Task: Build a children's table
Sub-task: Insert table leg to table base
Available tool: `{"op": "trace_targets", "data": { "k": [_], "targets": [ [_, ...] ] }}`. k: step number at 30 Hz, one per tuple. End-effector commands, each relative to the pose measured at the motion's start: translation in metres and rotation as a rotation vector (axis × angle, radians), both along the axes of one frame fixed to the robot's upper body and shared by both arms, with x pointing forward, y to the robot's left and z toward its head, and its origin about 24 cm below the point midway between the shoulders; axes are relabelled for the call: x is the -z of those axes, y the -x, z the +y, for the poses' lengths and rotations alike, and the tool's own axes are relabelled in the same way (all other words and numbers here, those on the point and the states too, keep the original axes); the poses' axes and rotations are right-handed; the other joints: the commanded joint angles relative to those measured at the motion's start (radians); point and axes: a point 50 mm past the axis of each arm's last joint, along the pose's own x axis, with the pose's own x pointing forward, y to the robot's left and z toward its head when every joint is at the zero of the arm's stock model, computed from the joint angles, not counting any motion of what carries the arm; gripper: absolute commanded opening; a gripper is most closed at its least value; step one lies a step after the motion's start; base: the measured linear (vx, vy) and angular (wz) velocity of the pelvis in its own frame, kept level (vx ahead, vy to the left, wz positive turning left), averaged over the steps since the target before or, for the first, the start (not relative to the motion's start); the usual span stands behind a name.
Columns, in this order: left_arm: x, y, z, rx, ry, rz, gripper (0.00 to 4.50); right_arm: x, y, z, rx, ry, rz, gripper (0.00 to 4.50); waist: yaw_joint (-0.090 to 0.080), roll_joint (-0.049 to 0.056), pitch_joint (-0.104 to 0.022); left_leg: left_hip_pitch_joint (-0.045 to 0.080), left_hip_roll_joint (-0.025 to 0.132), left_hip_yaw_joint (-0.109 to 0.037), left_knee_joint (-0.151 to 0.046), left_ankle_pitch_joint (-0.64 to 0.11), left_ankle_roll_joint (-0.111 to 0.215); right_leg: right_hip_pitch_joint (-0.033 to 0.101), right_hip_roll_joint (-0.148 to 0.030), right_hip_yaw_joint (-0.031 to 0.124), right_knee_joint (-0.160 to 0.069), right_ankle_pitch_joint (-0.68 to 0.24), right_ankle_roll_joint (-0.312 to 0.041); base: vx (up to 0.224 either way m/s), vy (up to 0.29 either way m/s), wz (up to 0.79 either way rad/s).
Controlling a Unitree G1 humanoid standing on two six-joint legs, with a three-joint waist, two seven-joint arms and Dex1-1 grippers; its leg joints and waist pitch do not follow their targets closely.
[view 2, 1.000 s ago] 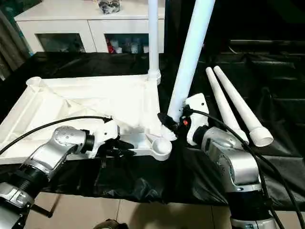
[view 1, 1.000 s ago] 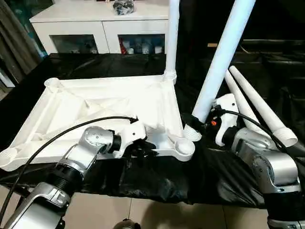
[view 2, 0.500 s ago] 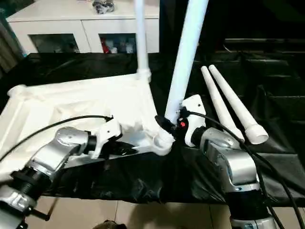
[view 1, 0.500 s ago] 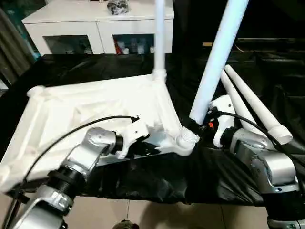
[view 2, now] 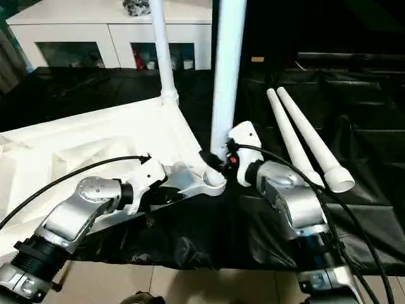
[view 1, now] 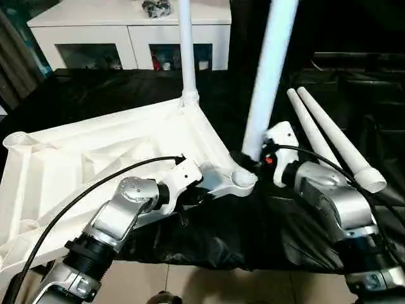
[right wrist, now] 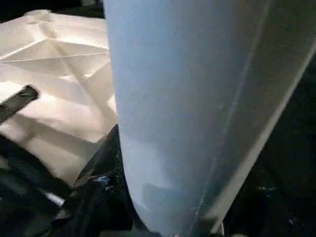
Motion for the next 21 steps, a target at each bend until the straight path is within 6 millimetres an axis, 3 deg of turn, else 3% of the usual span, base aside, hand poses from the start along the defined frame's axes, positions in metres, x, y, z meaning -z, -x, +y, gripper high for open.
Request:
{"op": "trace_targets", "data": {
  "k": [1, 2, 3, 4, 6, 10, 13, 21],
  "targets": [
    [-0.003, -0.001, 0.007, -0.025, 0.032, -0.014, 0.0, -0.001, 0.001, 0.004, -0.046, -0.013, 0.017, 1.89, 0.005, -0.027, -0.068, 0.024, 0.054, -0.031, -0.07, -0.2, 0.03, 0.042, -0.063, 0.045, -0.072, -0.228, -0.188, 0.0, 0.0, 0.0],
    [-0.003, -0.001, 0.008, -0.023, 0.038, -0.014, 0.0, -0.001, 0.001, 0.006, -0.054, -0.017, 0.021, 1.89, 0.005, -0.026, -0.067, 0.023, 0.054, -0.031, -0.07, -0.198, 0.031, 0.042, -0.063, 0.045, -0.073, -0.235, -0.187, 0.0, 0.0, 0.0],
    [-0.003, -0.001, 0.008, -0.024, 0.036, -0.009, 0.0, 0.0, 0.001, 0.007, -0.062, -0.019, 0.028, 1.89, 0.004, -0.033, -0.068, 0.024, 0.054, -0.029, -0.07, -0.199, 0.032, 0.041, -0.063, 0.045, -0.074, -0.239, -0.186, 0.0, 0.0, 0.0],
    [-0.003, -0.001, 0.009, -0.019, 0.031, -0.011, 0.0, 0.0, 0.001, 0.007, -0.068, -0.018, 0.031, 1.89, 0.004, -0.028, -0.066, 0.024, 0.054, -0.031, -0.071, -0.203, 0.03, 0.04, -0.064, 0.045, -0.075, -0.258, -0.184, 0.0, 0.0, 0.0],
    [-0.003, -0.001, 0.01, -0.012, 0.023, -0.016, 0.0, 0.003, -0.001, 0.009, -0.078, -0.009, 0.033, 1.89, 0.003, -0.036, -0.065, 0.024, 0.054, -0.031, -0.072, -0.207, 0.026, 0.041, -0.064, 0.045, -0.075, -0.271, -0.179, 0.0, 0.0, 0.0],
    [-0.005, 0.0, 0.01, 0.011, 0.031, -0.026, 0.0, 0.007, -0.004, 0.009, -0.08, 0.01, 0.034, 1.89, 0.002, -0.037, -0.063, 0.03, 0.056, -0.03, -0.074, -0.232, 0.011, 0.034, -0.064, 0.046, -0.08, -0.306, -0.175, 0.0, 0.0, 0.0],
    [-0.007, 0.002, 0.011, 0.046, 0.034, -0.023, 0.0, 0.011, -0.008, 0.01, -0.072, 0.005, 0.047, 1.89, -0.001, -0.036, -0.063, 0.027, 0.056, -0.032, -0.077, -0.237, 0.005, 0.038, -0.064, 0.046, -0.077, -0.291, -0.176, 0.0, 0.0, 0.0],
    [-0.008, -0.002, 0.015, 0.061, 0.012, -0.036, 0.0, 0.024, -0.005, 0.007, -0.089, -0.097, 0.147, 1.89, -0.001, -0.034, -0.066, 0.032, 0.057, -0.032, -0.077, -0.249, 0.001, 0.038, -0.063, 0.047, -0.074, -0.242, -0.198, 0.0, 0.0, 0.0]
  ]
}}
